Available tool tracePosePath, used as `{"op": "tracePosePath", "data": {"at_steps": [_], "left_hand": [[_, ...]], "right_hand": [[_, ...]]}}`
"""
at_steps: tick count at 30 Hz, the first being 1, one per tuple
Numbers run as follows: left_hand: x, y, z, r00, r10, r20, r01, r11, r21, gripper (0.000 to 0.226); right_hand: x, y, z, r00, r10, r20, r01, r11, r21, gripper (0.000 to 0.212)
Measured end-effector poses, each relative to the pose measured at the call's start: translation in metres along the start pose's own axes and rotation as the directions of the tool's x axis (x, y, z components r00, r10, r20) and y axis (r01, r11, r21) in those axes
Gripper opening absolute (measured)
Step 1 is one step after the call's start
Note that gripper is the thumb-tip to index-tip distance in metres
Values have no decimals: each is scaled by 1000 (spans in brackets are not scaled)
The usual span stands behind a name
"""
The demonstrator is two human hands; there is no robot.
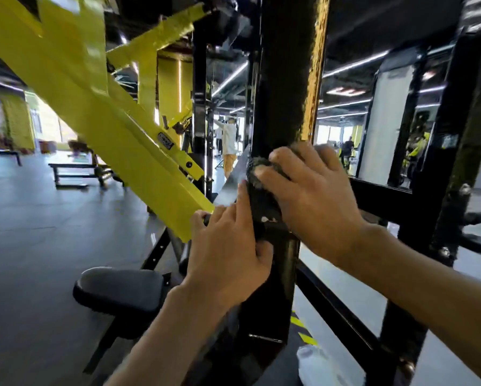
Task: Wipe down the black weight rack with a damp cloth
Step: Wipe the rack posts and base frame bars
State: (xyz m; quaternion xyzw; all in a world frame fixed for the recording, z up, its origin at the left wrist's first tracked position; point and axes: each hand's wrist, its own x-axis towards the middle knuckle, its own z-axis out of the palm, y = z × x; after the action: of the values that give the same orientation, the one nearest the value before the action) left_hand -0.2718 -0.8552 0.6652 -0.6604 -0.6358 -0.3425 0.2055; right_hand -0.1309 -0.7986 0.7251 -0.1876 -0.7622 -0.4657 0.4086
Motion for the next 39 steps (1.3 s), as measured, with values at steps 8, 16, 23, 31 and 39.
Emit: {"op": "tracePosePath", "data": {"at_steps": [8,16,23,31,39], "left_hand": [[1,-14,10,984,164,-73,-158,984,85,88],[-6,-20,14,982,188,20,-188,955,229,146],[-12,-20,18,982,185,-34,-172,957,235,140],[-12,-22,21,978,196,-71,-175,958,228,138],[-15,-22,21,974,204,-102,-181,963,200,136]], "right_hand": [[-41,-15,12,1000,-15,-12,14,998,-67,52],[-36,-16,13,960,184,-214,-179,983,39,31],[-82,-31,21,994,-35,-102,24,994,-105,43],[-68,-36,23,995,4,-100,-11,998,-63,41],[-66,-40,25,995,-40,-86,37,998,-43,33]]}}
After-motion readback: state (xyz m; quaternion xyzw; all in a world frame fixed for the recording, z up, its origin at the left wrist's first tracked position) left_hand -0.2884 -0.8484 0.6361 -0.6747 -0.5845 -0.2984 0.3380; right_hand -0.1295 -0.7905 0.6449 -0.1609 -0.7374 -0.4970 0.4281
